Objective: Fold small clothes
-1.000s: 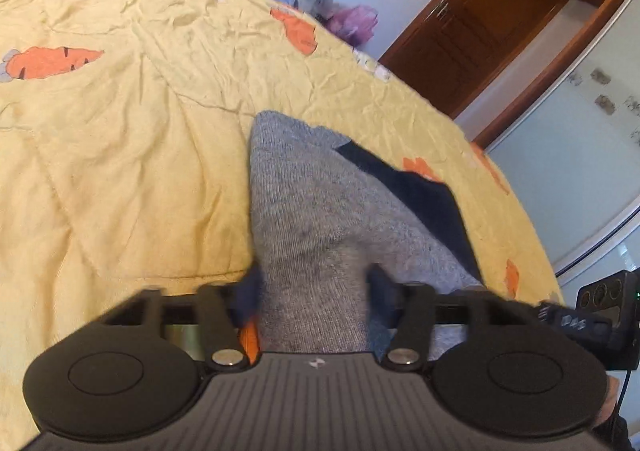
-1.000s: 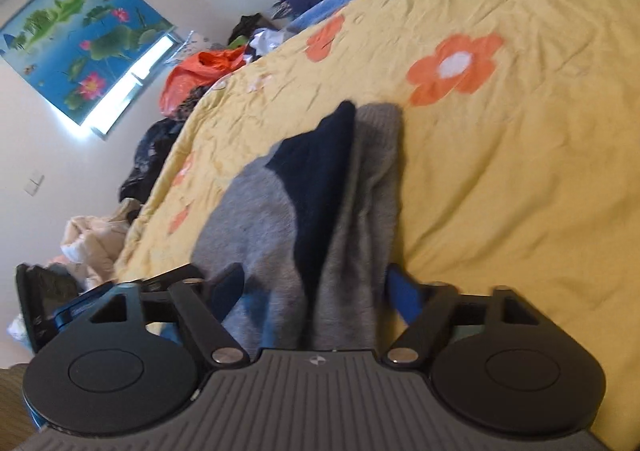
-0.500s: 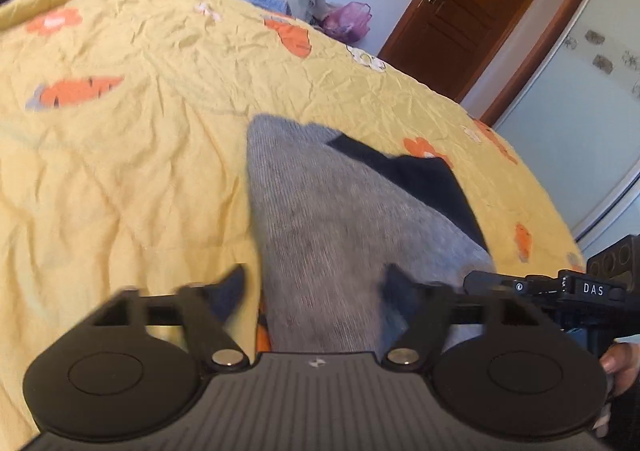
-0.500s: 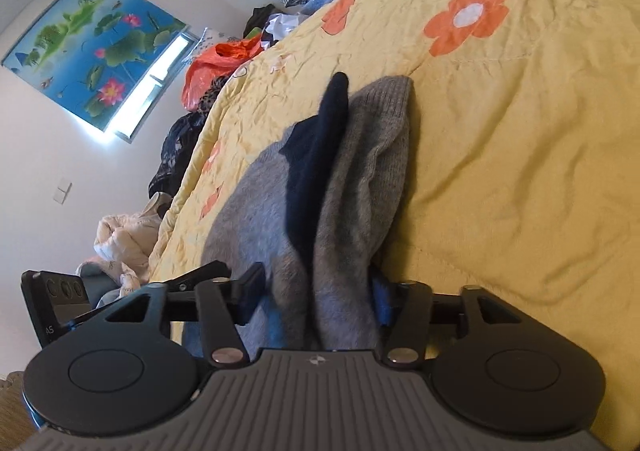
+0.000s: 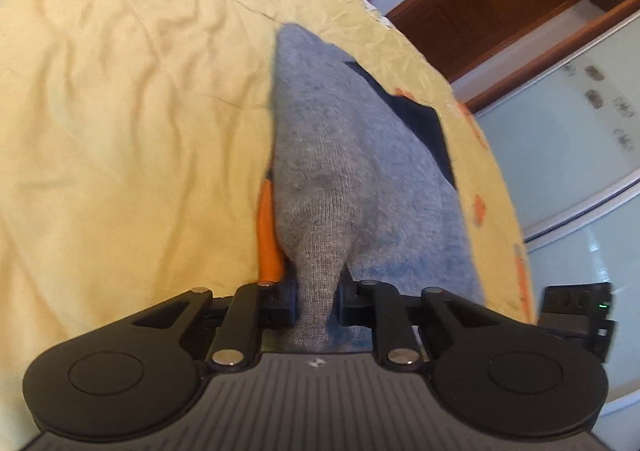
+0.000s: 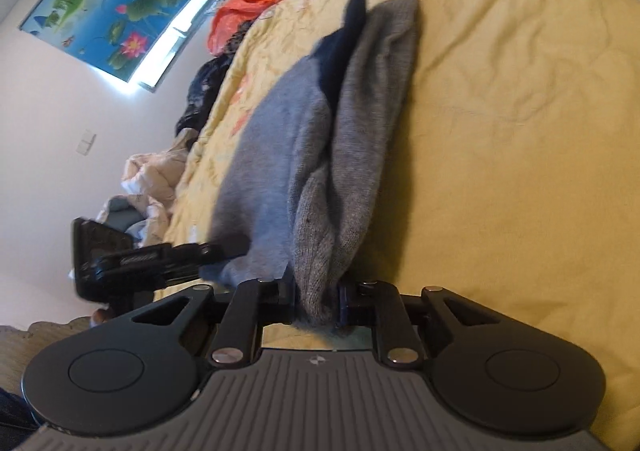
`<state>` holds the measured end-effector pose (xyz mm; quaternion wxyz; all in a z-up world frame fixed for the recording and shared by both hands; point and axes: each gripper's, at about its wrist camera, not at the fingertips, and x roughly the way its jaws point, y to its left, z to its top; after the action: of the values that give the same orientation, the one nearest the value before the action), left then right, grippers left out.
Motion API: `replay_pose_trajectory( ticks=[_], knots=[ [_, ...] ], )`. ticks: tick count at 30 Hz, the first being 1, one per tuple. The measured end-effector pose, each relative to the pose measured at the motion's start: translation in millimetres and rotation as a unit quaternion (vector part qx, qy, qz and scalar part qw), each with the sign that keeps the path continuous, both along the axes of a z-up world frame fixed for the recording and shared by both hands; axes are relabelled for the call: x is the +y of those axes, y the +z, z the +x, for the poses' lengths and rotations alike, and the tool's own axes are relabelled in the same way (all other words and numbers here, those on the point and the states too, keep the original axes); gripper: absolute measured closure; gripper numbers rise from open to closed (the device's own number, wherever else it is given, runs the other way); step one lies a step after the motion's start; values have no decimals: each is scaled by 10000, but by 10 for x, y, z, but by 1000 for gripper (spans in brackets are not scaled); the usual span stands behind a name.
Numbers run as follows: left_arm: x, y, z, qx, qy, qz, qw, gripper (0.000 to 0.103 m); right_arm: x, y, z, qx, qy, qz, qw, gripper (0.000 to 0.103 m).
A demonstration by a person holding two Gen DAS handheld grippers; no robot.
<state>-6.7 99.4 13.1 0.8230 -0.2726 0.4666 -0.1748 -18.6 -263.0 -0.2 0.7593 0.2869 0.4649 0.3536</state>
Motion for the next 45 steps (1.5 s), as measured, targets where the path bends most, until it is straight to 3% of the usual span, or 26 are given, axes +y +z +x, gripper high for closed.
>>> replay_pose_trajectory(
  ticks=[2,5,6,7,8,9,10,11,12,13,14,15,18,20,21,22,25,28,30,31,35,38,41,45],
  knots=[
    [20,109,-28,-173,-112,305,9993,87,107,85,-65,-129,220,-32,9997,77],
    [-55,102,-69,-192,-348,739,9965,83,167,46,-91,-195,282,-465,9983,79],
    [-94,131,-119,-314,-391,888,9948,82,117,-3,-78,-111,204,-347,9991,81],
    [-139,202,-195,-489,-429,1081,9920,79,48,-37,-60,65,105,-159,9998,79],
    [-178,301,-288,-728,-421,1364,9871,76,-4,-28,-64,148,25,-62,9999,69],
    [-228,406,-391,-1037,-390,1684,9795,74,-60,29,-82,89,-77,-51,9999,66],
    [-287,503,-488,-1386,-355,1986,9696,64,-125,111,-111,-77,-241,-64,9997,63],
    [-341,576,-565,-1712,-321,2208,9596,37,-187,196,-134,-225,-436,-50,9988,55],
    [-401,640,-630,-2104,-251,2379,9479,21,-236,298,-137,-421,-685,-62,9967,47],
    [-461,673,-683,-2472,-176,2464,9370,6,-245,408,-148,-676,-874,-140,9938,46],
    [-544,690,-686,-2805,-180,2524,9259,6,-216,522,-140,-997,-1017,-242,9895,45],
    [-656,681,-642,-2893,-303,2610,9205,6,-140,612,-139,-1235,-1013,-297,9867,42],
    [-930,457,-383,-2608,-646,2662,9257,6,211,694,-10,-1531,-625,-453,9852,34],
    [-1053,216,-199,-2134,-844,2779,9328,7,487,524,181,-1226,-334,-556,9903,32],
    [-1083,93,-146,-2016,-852,2901,9316,6,551,394,261,-968,-317,-651,9927,33],
    [-1083,21,-145,-2090,-724,3044,9265,2,618,261,299,-868,-359,-665,9933,36],
    [-935,86,-225,-2075,-594,2788,9358,4,508,281,156,-950,-447,-570,9928,40],
    [-774,117,-365,-2101,-401,2769,9368,4,312,411,-192,-1055,-443,-777,9904,37],
    [-680,82,-421,-1974,-163,2718,9418,4,178,467,-458,-1254,-635,-1278,9818,17],
    [-642,61,-446,-1898,-27,2633,9458,4,142,471,-590,-1336,-817,-1640,9739,13],
    [-585,26,-600,-1624,472,2179,9612,4,111,367,-1027,-1635,-1424,-2583,9414,13],
    [-677,25,-724,-1624,431,2275,9592,4,272,226,-1199,-1693,-1394,-3032,9274,7],
    [-791,14,-799,-1605,198,2617,9515,3,466,155,-1272,-1912,-1368,-3422,9097,0],
    [-939,-53,-862,-1735,68,3153,9330,0,706,146,-1217,-1860,-1518,-3913,8884,0]
  ],
)
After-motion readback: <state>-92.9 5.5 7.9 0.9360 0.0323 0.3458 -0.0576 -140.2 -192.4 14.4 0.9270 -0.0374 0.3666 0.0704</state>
